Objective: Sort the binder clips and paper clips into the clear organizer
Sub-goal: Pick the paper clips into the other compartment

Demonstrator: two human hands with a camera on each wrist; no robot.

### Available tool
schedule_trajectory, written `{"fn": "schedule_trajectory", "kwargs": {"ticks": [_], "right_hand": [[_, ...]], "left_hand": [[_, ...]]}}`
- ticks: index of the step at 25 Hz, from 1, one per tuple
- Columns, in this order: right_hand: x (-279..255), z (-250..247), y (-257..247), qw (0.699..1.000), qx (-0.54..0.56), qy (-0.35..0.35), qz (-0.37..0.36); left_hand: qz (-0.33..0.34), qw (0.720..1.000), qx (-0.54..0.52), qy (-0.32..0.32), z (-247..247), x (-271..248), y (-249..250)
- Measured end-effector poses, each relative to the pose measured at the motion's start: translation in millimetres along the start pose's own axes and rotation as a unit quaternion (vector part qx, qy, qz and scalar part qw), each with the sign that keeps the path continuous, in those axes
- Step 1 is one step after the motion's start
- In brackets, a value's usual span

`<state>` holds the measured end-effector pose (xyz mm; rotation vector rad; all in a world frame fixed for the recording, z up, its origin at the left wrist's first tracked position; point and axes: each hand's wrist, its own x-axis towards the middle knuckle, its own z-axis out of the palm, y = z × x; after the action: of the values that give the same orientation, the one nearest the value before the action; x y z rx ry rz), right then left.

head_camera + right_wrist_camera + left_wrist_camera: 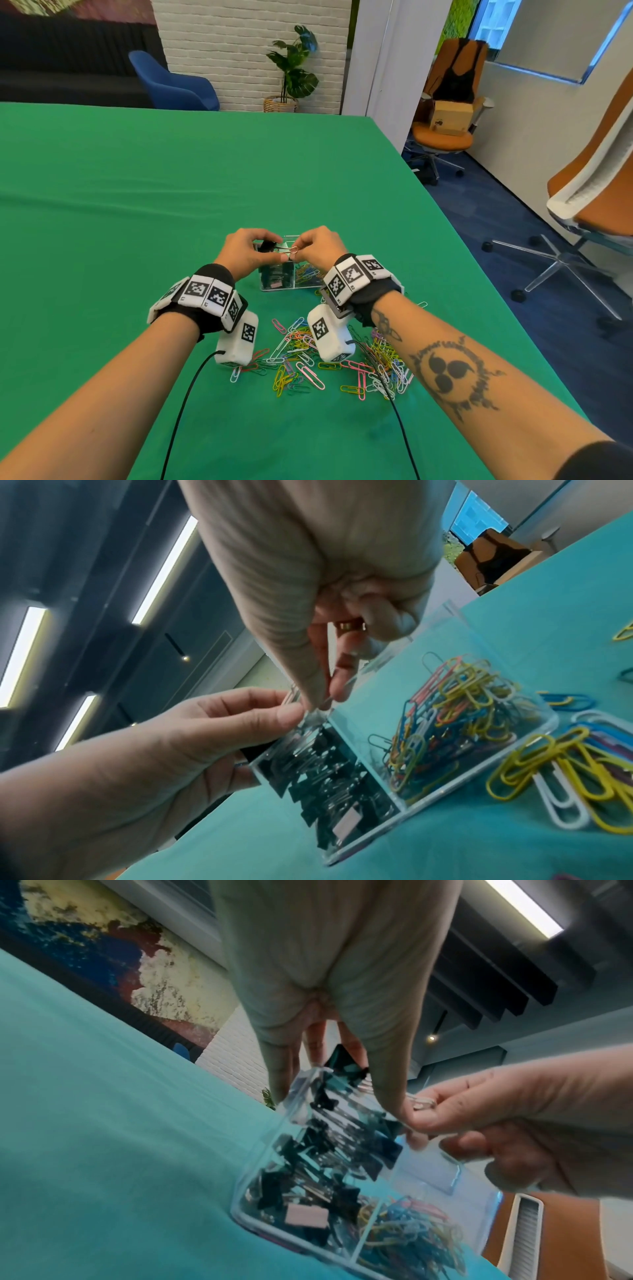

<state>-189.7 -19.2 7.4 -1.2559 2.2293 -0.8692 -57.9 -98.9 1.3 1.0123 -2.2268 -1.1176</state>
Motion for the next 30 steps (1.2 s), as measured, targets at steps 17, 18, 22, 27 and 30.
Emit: {"fn": "schedule_trajectory", "kwargs": {"ticks": [17, 18, 22, 27, 30], "right_hand": [[-18, -46, 15, 0.999, -0.011, 0.044, -0.029], [-25, -54, 19, 0.997, -0.036, 0.062, -0.036], [-68, -61, 38, 0.987, -0.127, -0.044, -0.093], [-96, 5, 32, 0.862, -0.366, -0.264, -0.231], [-100, 37, 21, 0.806, -0.421, -0.321, -0.264]], "left_hand": [[0.029, 0.998, -0.016, 0.047, 3, -6, 3], [0.041, 0.998, -0.011, 0.054, 1, -8, 5], [0.107, 0.981, 0.091, 0.130, -6, -23, 6], [0.081, 0.974, 0.193, 0.092, -11, -34, -4], [0.044, 0.963, 0.263, -0.029, -11, -20, 0]]}}
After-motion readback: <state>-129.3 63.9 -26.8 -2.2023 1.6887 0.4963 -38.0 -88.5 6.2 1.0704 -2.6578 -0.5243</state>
